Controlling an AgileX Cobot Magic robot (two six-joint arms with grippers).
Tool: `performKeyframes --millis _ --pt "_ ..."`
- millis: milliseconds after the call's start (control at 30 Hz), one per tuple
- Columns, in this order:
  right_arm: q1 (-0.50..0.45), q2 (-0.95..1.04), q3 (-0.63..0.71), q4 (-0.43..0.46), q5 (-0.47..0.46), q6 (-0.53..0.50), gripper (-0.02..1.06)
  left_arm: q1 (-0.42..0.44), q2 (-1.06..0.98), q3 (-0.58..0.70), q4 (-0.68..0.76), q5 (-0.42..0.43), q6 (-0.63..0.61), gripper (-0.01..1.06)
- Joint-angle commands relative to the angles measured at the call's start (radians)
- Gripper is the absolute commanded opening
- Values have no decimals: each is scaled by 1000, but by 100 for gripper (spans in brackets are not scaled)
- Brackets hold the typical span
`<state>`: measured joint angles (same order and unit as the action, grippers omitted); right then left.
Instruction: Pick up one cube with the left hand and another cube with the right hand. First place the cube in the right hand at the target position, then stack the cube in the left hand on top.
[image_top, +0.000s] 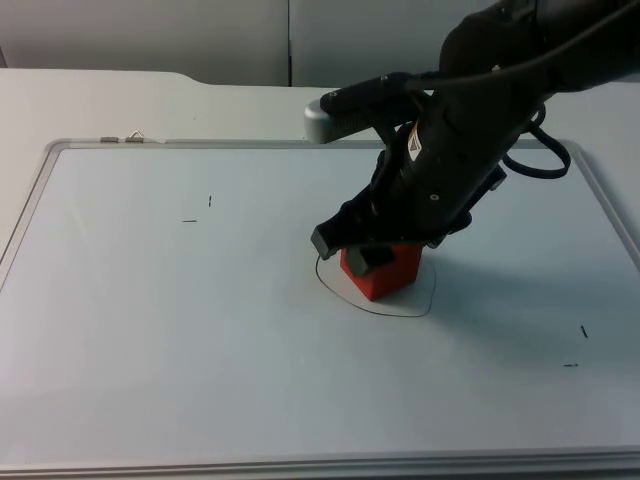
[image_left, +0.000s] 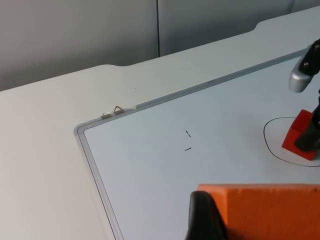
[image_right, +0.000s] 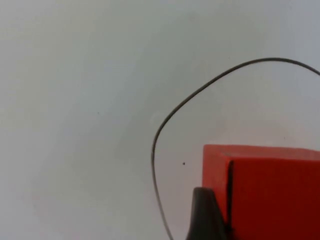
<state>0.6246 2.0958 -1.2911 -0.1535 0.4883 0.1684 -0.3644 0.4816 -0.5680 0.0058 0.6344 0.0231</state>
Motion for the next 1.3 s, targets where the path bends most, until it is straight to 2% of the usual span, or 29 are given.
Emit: performKeyframes --millis 0,67,100,133,200,233,333,367,400,467,700,867,900,1067,1267 --pt "3 14 -4 -7 5 1 2 -7 -7 4 -6 -13 -5 0" --pt "3 14 -4 -7 8 1 13 -7 -7 4 -6 -13 -5 0" --pt "3 14 -4 -7 8 1 13 -7 -7 4 -6 -13 -5 0" --pt "3 14 -4 -7 8 1 27 -7 -7 4 -6 -13 -5 0" --pt "3 14 -4 -7 8 1 47 -7 -7 4 -6 -13 -5 0" --pt "3 14 -4 -7 8 1 47 -7 -7 4 -6 -13 -5 0" --pt "3 10 -6 -6 10 17 77 -7 -7 4 -6 -11 -5 0" --pt "3 10 -6 -6 10 21 84 -7 -7 4 -6 -11 -5 0" --pt "3 10 -6 -6 10 21 84 -7 -7 4 -6 -11 -5 0" --pt "3 10 -6 -7 5 3 95 -7 -7 4 -6 -11 -5 0" --pt "3 -68 -6 -7 -7 3 97 -7 -7 4 -6 -11 -5 0" --pt "3 -345 -6 -7 -5 -75 97 -7 -7 4 -6 -11 -5 0" --pt "3 -345 -6 -7 -5 -75 97 -7 -7 4 -6 -11 -5 0" --pt "3 -658 -6 -2 30 -168 97 -7 -7 4 -6 -11 -5 0" --pt "3 -868 40 -2 41 -215 97 -7 -7 4 -6 -11 -5 0"
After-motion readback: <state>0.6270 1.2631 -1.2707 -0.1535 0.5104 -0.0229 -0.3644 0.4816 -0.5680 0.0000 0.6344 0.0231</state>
